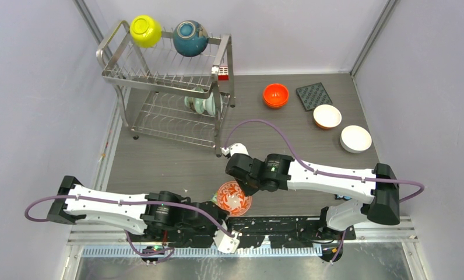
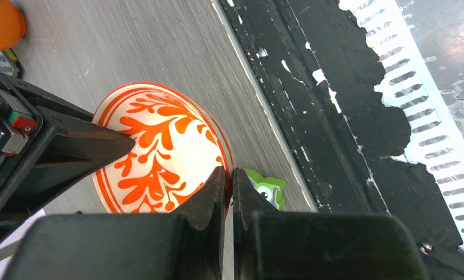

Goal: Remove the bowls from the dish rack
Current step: Place the bowl with the bowl.

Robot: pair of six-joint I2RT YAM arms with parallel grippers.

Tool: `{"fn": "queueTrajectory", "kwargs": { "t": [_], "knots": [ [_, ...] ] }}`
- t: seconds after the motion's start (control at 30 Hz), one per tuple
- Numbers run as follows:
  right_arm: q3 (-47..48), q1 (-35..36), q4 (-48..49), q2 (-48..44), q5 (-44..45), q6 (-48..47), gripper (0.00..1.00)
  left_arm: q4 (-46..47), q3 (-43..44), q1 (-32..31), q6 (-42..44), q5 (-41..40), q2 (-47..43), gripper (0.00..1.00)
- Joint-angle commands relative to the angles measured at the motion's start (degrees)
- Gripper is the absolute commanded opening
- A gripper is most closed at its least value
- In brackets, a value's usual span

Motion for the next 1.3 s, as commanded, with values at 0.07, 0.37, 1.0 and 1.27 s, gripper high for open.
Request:
{"fn": "queueTrajectory", "kwargs": {
  "t": [0.07,0.37,1.0,1.27],
  "knots": [
    [0.41,0.54,1.17,0.12,0.46,0.55,0.1,5.53,0.34,-0.25,-0.16,-1.42,-1.28,0.0],
    [1.09,0.52,0.7,0.2,0.37,0.88,0.01,5.9,0.65,-0.25,-1.47,-2.32,-0.75,0.28],
    [1.07,-1.23,-0.35,-4.04,12.37,2.66,0.01,0.97,10.77,-0.25,-26.21,-20.38,-1.7,1.0],
    [-7.66,-8.2,6.7,-14.43,16.2,8.85,0.01,10.47,7.26,-0.13,-56.37,-27.63,-0.95,1.0]
  ]
}}
